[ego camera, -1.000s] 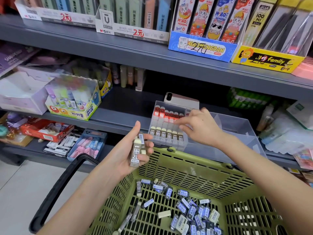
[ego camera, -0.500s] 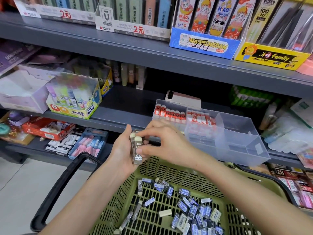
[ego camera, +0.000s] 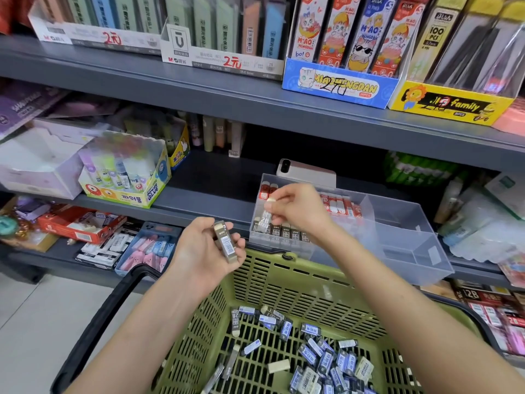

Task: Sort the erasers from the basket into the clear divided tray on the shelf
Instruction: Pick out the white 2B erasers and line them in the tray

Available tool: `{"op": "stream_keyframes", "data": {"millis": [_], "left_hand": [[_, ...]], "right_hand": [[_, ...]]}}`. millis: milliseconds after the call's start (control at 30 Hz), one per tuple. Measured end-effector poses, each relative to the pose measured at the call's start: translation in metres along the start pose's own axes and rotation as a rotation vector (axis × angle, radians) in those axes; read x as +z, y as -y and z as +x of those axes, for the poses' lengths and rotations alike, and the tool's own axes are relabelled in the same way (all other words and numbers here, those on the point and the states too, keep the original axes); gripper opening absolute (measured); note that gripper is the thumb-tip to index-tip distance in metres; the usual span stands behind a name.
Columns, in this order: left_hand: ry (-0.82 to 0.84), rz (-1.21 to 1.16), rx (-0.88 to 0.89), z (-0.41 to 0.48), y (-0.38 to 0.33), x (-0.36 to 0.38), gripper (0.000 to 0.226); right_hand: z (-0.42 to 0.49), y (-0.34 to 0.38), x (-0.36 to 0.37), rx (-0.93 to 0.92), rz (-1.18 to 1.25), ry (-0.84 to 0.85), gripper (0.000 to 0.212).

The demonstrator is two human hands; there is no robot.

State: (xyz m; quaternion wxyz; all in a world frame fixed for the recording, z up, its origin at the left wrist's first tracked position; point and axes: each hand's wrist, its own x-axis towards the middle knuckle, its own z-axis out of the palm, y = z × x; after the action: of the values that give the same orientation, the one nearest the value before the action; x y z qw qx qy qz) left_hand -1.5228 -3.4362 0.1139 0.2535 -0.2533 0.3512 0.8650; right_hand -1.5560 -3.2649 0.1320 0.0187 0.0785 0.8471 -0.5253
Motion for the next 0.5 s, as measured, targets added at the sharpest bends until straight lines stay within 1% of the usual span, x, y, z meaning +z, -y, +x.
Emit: {"op": "stream_keyframes", "data": {"millis": [67,167,233,300,367,400,433,500], "left_hand": [[0.039,-0.019,0.016,-0.003,-0.005,0.000,0.020],[0.085,-0.039,0.034,-0.004,-0.009,-0.001,0.018],[0.119,-0.022,0.057,-0.004,-0.011,0.000,0.015],[0.161,-0.015,0.081,-0.005,-0.013,0.000,0.017],[0.190,0.004,0.107,-0.005,-0.013,-0.001,0.025],[0.192,0.025,0.123,-0.006,-0.013,-0.001,0.029],[0.189,0.045,0.141,-0.006,-0.013,-0.002,0.033],[0.180,0.070,0.180,-0.005,-0.011,-0.002,0.035]], "right_hand": [[0.003,-0.006,0.012,0.009,-0.080,0.012,0.007],[0.008,-0.011,0.023,0.015,-0.201,-0.014,0.009],[0.008,-0.012,0.027,-0.013,-0.305,-0.038,0.008],[0.006,-0.012,0.030,-0.055,-0.414,-0.055,0.009],[0.002,-0.010,0.029,-0.127,-0.554,-0.095,0.011],[-0.001,-0.008,0.028,-0.168,-0.577,-0.121,0.012],[-0.004,-0.005,0.026,-0.202,-0.526,-0.125,0.013],[-0.015,0.005,0.019,-0.218,-0.211,-0.046,0.022]]}}
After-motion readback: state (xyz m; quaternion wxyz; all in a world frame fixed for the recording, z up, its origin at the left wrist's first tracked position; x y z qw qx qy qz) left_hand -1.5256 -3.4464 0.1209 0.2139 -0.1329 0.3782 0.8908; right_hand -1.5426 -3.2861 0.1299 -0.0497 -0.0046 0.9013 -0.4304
